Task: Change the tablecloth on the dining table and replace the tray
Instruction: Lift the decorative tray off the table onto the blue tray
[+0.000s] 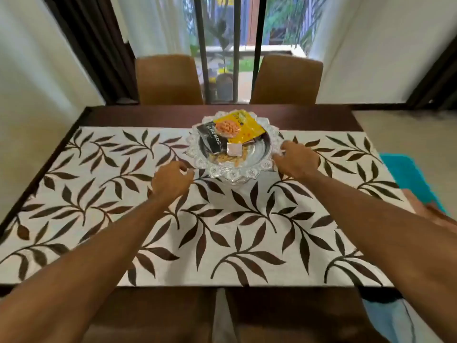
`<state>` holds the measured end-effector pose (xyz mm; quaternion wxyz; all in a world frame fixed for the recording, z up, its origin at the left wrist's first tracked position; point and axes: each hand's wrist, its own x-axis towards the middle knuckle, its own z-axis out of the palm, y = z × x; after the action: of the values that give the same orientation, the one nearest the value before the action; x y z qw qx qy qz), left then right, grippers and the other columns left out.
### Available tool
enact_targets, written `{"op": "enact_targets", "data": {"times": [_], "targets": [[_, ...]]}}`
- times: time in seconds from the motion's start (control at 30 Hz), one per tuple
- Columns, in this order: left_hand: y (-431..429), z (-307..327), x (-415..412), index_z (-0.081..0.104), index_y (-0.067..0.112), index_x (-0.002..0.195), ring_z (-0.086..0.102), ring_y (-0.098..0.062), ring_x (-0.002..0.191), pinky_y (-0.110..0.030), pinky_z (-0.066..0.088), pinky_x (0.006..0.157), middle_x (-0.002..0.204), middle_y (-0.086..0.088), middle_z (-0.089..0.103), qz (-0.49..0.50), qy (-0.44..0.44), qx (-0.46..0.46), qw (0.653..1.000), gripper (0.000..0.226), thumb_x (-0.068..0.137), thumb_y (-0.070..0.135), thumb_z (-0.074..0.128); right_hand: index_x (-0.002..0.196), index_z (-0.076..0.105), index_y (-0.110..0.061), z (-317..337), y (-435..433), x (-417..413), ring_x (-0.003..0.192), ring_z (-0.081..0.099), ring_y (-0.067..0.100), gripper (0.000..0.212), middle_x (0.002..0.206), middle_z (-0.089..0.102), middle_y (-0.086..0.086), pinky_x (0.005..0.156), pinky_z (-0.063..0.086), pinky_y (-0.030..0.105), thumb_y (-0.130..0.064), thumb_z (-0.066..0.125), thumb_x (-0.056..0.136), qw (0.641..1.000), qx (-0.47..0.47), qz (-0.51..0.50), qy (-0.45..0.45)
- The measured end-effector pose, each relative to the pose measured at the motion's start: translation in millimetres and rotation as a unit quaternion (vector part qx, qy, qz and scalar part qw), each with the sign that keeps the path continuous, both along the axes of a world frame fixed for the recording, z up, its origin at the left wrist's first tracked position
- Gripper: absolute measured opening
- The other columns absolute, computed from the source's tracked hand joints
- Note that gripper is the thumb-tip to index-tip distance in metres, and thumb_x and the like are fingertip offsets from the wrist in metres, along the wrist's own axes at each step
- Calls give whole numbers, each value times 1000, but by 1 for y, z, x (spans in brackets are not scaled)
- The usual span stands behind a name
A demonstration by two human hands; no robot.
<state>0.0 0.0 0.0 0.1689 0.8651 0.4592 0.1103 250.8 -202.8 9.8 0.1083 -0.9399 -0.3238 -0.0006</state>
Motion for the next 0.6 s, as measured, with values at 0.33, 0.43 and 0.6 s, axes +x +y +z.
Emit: {"op": "enact_targets", "data": {"times": [0.33,0.43,0.6], "targets": [[39,-31,60,67,17,91,70,-15,76,-29,52,64,82,3,70,177,-288,-358,870,20,93,37,62,71,51,-19,-45,46,78,64,57,14,50,67,54,-4,61,35,30,-56,38,103,971,154,-30,178],[31,-31,69,61,22,78,58,-8,64,-24,48,59,64,8,63,216,-329,-391,832,15,93,25,63,59,37,-20,-58,45,81,49,40,9,53,57,41,-4,55,32,29,-44,42,106,942,225,-8,249],[8,-18,62,61,22,84,56,-8,66,-24,47,58,73,7,64,214,-350,-417,811,13,97,23,59,60,37,-20,-55,28,72,55,37,15,50,58,37,-2,64,39,39,-39,46,105,901,288,-26,323]]}}
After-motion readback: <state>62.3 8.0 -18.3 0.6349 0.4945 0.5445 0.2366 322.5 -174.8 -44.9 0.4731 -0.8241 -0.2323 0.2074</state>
